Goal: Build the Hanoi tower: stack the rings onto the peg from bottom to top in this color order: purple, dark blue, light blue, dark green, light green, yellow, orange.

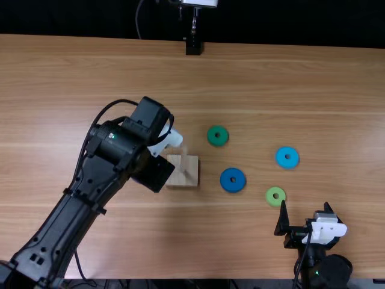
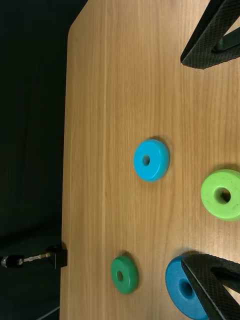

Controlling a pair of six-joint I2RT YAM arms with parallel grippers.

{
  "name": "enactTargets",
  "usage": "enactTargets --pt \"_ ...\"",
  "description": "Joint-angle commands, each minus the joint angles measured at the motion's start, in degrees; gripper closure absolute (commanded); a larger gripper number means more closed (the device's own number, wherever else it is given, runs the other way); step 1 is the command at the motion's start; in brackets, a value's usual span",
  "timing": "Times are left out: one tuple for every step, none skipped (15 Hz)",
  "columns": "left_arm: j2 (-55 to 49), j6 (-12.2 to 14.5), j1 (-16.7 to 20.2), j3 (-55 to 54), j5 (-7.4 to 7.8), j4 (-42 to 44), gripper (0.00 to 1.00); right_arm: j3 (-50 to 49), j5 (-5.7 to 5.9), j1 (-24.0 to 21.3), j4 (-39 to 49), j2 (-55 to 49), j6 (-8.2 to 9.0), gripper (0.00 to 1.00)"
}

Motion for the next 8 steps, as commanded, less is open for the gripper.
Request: enactTargets --pt "2.02 -1.07 -0.01 5.25 0.37 -1.22 1.0 -3.79 1.16 -0.39 -3.77 -0.73 0.08 0.0" --pt "3.07 -2.75 -0.01 8.41 0.37 -2.91 1.0 -3.79 1.16 -0.39 -3.77 -0.73 0.08 0.0" --pt "4.13 -3.81 -0.01 10.96 0.47 -3.96 1.0 -3.79 1.16 -0.39 -3.77 -0.73 0.08 0.0" --pt "5.18 -4.33 -0.09 12.54 0.58 -3.96 1.0 -3.79 1.16 -0.39 -3.77 -0.73 0.08 0.0" --pt "5.97 -4.44 -0.36 13.95 1.11 -3.96 1.0 -3.79 1.16 -0.39 -3.88 -0.73 0.08 0.0" --pt "6.68 -4.55 -0.8 15.53 2.9 -4.07 1.0 -3.79 1.16 -0.39 -3.77 -0.73 0.08 0.0" --pt "7.47 -5.71 -1.06 16.5 4.27 -3.96 1.0 -3.79 1.16 -0.39 -3.88 -0.73 0.08 0.0" --pt "7.91 -7.29 -1.5 17.02 4.59 -3.96 1.0 -3.79 1.16 -0.39 -3.88 -0.73 0.08 0.0"
